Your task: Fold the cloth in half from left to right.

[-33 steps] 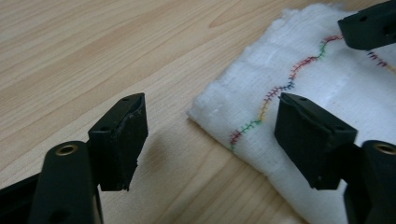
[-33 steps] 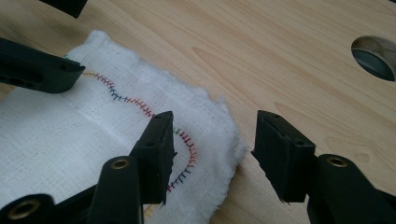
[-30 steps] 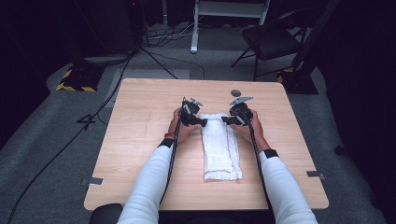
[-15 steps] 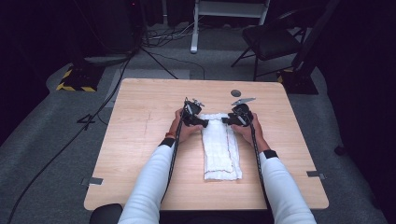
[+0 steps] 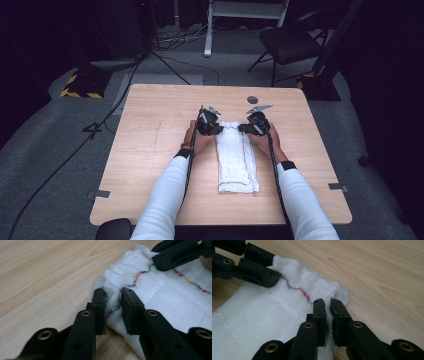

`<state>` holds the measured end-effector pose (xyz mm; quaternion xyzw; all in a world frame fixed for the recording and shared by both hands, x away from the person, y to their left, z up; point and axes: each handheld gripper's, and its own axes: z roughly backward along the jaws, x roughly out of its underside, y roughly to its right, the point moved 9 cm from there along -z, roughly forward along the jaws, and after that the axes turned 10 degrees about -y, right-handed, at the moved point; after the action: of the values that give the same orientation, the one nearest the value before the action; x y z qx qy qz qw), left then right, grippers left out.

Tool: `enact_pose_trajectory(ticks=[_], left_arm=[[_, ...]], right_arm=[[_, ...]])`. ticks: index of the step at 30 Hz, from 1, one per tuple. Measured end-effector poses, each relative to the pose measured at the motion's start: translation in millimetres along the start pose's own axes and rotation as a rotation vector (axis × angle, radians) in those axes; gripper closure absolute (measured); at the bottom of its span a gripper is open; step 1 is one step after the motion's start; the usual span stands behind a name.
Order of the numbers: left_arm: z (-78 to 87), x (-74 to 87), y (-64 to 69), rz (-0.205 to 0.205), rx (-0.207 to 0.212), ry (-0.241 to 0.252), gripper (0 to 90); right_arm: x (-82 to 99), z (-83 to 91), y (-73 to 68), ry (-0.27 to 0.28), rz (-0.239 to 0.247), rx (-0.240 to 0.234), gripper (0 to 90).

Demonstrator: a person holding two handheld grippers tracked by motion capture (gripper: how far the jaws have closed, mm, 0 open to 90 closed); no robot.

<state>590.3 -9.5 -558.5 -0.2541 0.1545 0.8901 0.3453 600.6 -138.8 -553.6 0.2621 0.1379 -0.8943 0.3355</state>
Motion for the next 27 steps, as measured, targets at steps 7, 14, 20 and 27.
enact_pose_trajectory(ticks=[7,14,20,27], left_arm=[[4.6,-10.0,0.9,-0.033,-0.047,0.019,81.2],[23.2,-29.8,3.6,-0.084,-0.095,0.079,81.9],[35.7,-40.8,2.8,-0.111,-0.117,0.096,82.1],[52.8,-52.9,-1.7,-0.109,-0.157,0.129,82.3]], right_arm=[[-8.6,15.6,0.9,0.060,0.031,0.038,84.5],[-16.6,34.8,3.4,0.130,0.053,0.076,84.8],[-25.2,50.0,2.7,0.185,0.081,0.086,84.9],[-41.2,63.8,-3.3,0.224,0.112,0.103,85.2]])
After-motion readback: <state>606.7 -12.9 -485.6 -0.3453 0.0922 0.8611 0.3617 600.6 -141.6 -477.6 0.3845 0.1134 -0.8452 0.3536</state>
